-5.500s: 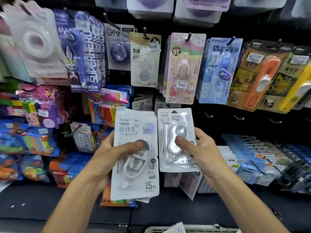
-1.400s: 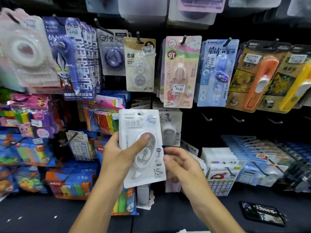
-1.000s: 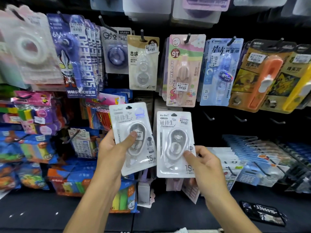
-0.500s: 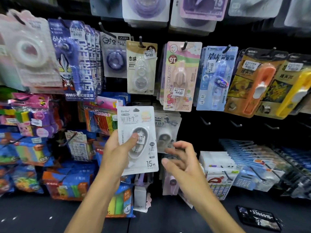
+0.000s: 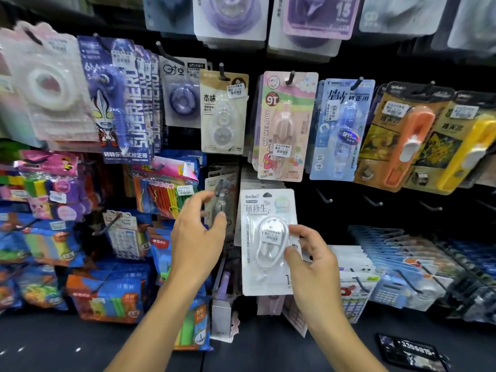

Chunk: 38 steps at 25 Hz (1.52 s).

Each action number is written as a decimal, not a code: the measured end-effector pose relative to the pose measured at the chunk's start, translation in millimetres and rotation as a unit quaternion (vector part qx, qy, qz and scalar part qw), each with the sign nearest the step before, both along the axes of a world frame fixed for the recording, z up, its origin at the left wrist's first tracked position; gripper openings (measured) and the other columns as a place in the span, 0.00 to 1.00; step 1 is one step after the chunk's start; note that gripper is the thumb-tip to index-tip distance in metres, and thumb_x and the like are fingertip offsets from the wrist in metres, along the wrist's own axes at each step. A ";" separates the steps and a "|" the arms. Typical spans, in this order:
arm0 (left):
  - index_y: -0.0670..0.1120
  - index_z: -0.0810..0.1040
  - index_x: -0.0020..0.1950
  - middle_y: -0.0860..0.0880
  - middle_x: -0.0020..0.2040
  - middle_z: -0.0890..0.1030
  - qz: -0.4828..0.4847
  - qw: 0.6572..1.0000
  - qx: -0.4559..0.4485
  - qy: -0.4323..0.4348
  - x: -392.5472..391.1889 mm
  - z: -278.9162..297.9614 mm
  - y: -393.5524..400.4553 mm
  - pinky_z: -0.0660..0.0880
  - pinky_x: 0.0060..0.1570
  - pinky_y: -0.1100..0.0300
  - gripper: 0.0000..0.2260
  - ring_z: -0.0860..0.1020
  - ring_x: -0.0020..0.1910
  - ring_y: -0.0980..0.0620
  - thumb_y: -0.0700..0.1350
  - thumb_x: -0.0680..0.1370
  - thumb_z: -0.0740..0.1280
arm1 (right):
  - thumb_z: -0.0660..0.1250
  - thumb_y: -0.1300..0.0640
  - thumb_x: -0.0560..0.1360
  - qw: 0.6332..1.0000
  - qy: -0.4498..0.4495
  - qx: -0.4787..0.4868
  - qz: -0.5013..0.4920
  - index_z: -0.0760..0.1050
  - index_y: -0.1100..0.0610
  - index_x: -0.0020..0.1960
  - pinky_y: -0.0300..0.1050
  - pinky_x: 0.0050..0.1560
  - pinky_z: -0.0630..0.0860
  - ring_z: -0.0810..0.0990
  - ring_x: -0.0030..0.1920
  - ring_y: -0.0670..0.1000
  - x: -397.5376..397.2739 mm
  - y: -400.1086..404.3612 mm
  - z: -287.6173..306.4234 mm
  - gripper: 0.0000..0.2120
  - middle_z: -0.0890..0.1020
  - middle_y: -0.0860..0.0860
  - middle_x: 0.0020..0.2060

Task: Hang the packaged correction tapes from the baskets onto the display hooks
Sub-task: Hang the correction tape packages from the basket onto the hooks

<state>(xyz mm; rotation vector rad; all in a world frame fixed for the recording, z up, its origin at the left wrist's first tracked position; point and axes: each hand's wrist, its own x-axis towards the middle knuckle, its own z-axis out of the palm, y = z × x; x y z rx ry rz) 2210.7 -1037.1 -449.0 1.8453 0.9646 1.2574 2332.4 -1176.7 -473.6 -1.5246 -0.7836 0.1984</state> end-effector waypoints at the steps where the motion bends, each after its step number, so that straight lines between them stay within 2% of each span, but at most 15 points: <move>1: 0.55 0.74 0.70 0.56 0.67 0.77 -0.034 0.999 0.011 0.029 2.5 2.3 3.6 0.75 0.63 0.48 0.18 0.75 0.66 0.53 0.46 0.81 0.68 | 0.65 0.60 0.79 0.999 -0.032 -0.014 -0.021 0.77 0.38 0.55 0.39 0.44 0.74 0.78 0.48 0.38 -0.1 -1.4 -0.2 0.15 0.79 0.31 0.47; 3: 0.56 0.69 0.76 0.57 0.71 0.74 -0.082 0.994 0.011 0.066 4.8 6.0 9.6 0.71 0.70 0.46 0.23 0.69 0.73 0.52 0.47 0.82 0.68 | 0.65 0.56 0.79 0.993 -0.091 -0.044 -0.057 0.75 0.37 0.55 0.42 0.42 0.72 0.77 0.42 0.41 -0.7 -3.9 -2.7 0.13 0.78 0.30 0.46; 6: 0.59 0.72 0.74 0.59 0.63 0.74 -0.076 0.995 0.009 0.068 3.5 5.3 15.3 0.73 0.67 0.49 0.21 0.73 0.68 0.52 0.47 0.81 0.68 | 0.65 0.56 0.80 0.992 -0.102 -0.070 -0.037 0.75 0.39 0.59 0.44 0.45 0.74 0.77 0.45 0.46 3.9 0.0 -0.3 0.14 0.79 0.37 0.43; 9: 0.62 0.73 0.70 0.59 0.60 0.76 -0.076 0.994 0.017 0.077 3.8 3.9 16.8 0.75 0.57 0.50 0.20 0.77 0.57 0.52 0.47 0.80 0.69 | 0.66 0.56 0.80 0.976 -0.087 -0.199 0.009 0.70 0.44 0.69 0.50 0.55 0.76 0.79 0.59 0.52 16.2 15.1 -1.4 0.20 0.76 0.44 0.62; 12: 0.65 0.71 0.69 0.58 0.58 0.75 -0.077 0.994 0.015 0.080 2.0 1.8 15.7 0.75 0.54 0.50 0.21 0.77 0.52 0.48 0.47 0.80 0.69 | 0.64 0.58 0.78 0.896 -0.366 -0.243 -0.068 0.69 0.50 0.71 0.50 0.52 0.76 0.79 0.61 0.57 10.3 8.9 -9.2 0.22 0.72 0.48 0.71; 14: 0.65 0.71 0.69 0.56 0.57 0.77 -0.070 0.994 0.019 0.076 3.9 0.4 14.8 0.77 0.55 0.48 0.21 0.80 0.52 0.44 0.45 0.80 0.68 | 0.68 0.61 0.70 0.808 -0.534 -0.248 -0.019 0.74 0.54 0.71 0.55 0.65 0.74 0.75 0.70 0.60 10.0 11.1 -18.3 0.28 0.74 0.52 0.72; 16: 0.65 0.70 0.71 0.55 0.59 0.78 -0.060 0.995 0.023 0.083 6.3 -0.3 12.5 0.79 0.55 0.46 0.22 0.81 0.52 0.42 0.44 0.80 0.68 | 0.69 0.60 0.70 0.740 -0.595 -0.312 0.029 0.69 0.54 0.76 0.58 0.77 0.58 0.59 0.79 0.60 20.7 27.7 -20.3 0.34 0.63 0.52 0.79; 18: 0.65 0.68 0.72 0.54 0.62 0.80 -0.051 0.993 0.037 0.100 7.9 -2.3 10.5 0.79 0.54 0.47 0.25 0.81 0.53 0.39 0.45 0.80 0.68 | 0.63 0.59 0.76 0.733 -0.572 -0.361 0.075 0.55 0.53 0.81 0.57 0.79 0.45 0.38 0.81 0.59 34.1 49.3 -18.3 0.36 0.45 0.48 0.82; 19: 0.65 0.67 0.73 0.55 0.64 0.80 -0.045 0.992 0.049 0.111 7.8 -3.2 9.3 0.79 0.54 0.48 0.25 0.81 0.53 0.37 0.45 0.80 0.68 | 0.62 0.59 0.77 0.734 -0.562 -0.372 0.080 0.52 0.53 0.82 0.56 0.79 0.45 0.35 0.81 0.59 39.6 59.4 -16.8 0.36 0.42 0.47 0.82; 23: 0.66 0.65 0.73 0.56 0.67 0.79 -0.042 0.989 0.065 0.126 6.2 -5.5 11.2 0.77 0.51 0.52 0.27 0.81 0.53 0.35 0.46 0.79 0.69 | 0.62 0.60 0.78 0.721 -0.546 -0.418 0.083 0.52 0.52 0.81 0.57 0.78 0.54 0.38 0.81 0.60 56.4 96.0 -4.1 0.34 0.41 0.46 0.82; 28: 0.69 0.61 0.74 0.57 0.70 0.76 -0.061 0.989 0.064 0.117 5.7 -6.6 15.5 0.78 0.54 0.50 0.30 0.81 0.58 0.39 0.46 0.79 0.69 | 0.60 0.61 0.79 0.731 -0.530 -0.420 0.088 0.55 0.49 0.80 0.59 0.78 0.49 0.38 0.81 0.60 59.8 105.2 -0.4 0.32 0.39 0.47 0.82; 31: 0.69 0.48 0.79 0.60 0.78 0.68 -0.065 0.992 0.036 0.099 3.5 -16.4 0.8 0.74 0.65 0.47 0.40 0.74 0.71 0.50 0.45 0.79 0.69 | 0.59 0.58 0.80 0.768 -0.511 -0.376 0.093 0.54 0.48 0.81 0.55 0.80 0.49 0.42 0.82 0.57 45.9 62.4 -34.5 0.31 0.41 0.48 0.82; 33: 0.65 0.43 0.81 0.55 0.78 0.69 -0.070 0.990 -0.023 0.124 6.3 -38.5 -21.7 0.71 0.69 0.43 0.41 0.72 0.72 0.47 0.48 0.80 0.68 | 0.57 0.56 0.80 0.801 -0.446 -0.377 0.134 0.56 0.48 0.80 0.51 0.79 0.52 0.47 0.82 0.53 34.7 10.7 -77.1 0.29 0.45 0.47 0.82; 35: 0.58 0.48 0.83 0.50 0.77 0.70 -0.128 0.958 -0.029 0.255 16.0 -63.9 -48.9 0.69 0.70 0.44 0.37 0.71 0.72 0.44 0.52 0.80 0.66 | 0.56 0.55 0.81 0.809 -0.386 -0.413 0.162 0.58 0.47 0.80 0.48 0.78 0.54 0.51 0.81 0.51 22.7 -48.9 -127.7 0.27 0.48 0.46 0.82; 38: 0.53 0.55 0.82 0.46 0.78 0.70 -0.294 0.804 0.034 0.516 29.6 -107.1 -95.1 0.69 0.71 0.48 0.34 0.70 0.74 0.42 0.54 0.80 0.67 | 0.57 0.52 0.82 0.780 -0.299 -0.521 0.175 0.57 0.48 0.80 0.48 0.76 0.58 0.55 0.80 0.52 -6.7 -131.4 -194.9 0.27 0.49 0.47 0.82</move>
